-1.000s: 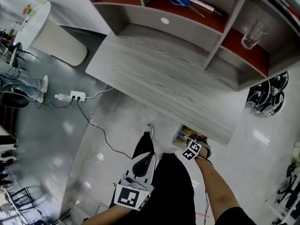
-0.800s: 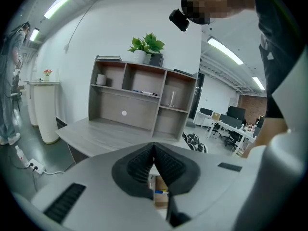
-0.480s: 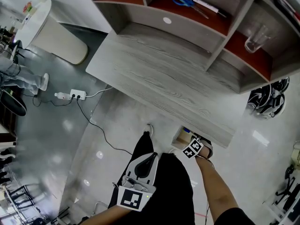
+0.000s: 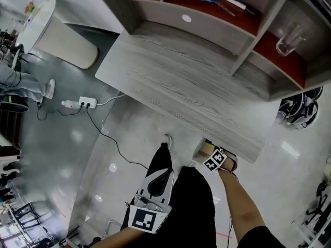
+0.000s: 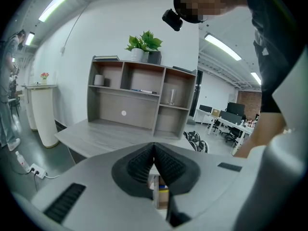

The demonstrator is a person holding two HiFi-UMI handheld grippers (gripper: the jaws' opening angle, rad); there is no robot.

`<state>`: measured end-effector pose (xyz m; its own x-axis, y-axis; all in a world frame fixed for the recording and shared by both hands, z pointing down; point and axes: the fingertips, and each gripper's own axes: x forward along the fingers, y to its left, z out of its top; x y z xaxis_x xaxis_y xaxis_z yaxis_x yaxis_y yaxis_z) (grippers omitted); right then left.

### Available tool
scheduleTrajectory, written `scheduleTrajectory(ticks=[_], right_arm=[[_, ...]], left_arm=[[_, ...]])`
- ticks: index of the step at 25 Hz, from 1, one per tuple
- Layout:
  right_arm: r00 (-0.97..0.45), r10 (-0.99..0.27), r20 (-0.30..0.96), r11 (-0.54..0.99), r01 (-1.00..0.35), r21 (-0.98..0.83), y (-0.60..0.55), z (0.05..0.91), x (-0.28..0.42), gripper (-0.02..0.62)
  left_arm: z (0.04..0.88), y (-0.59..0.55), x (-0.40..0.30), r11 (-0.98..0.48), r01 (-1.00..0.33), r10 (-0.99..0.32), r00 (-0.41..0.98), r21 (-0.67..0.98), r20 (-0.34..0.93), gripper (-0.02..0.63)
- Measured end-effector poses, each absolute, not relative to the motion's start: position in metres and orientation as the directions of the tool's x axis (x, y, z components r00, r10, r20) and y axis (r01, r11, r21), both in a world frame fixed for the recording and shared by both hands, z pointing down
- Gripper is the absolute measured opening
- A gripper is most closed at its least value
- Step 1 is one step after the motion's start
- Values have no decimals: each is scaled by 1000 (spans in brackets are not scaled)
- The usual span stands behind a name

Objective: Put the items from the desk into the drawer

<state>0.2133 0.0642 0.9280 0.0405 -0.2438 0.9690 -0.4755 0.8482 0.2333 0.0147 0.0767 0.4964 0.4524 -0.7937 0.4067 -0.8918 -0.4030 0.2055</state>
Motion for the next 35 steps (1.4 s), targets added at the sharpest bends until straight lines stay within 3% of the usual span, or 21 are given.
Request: scheduleTrajectory(ticks=[22,35], right_arm=[[16,-304,953,865,-415,283,78,916,210,78],[-47,-315,948,836,-486,254,100,878,213,78]], left_arm=[[497,95,10,-380,-901,-804,434,209,406,12],[484,98,20,-418,-886,-806,464,203,368,14]])
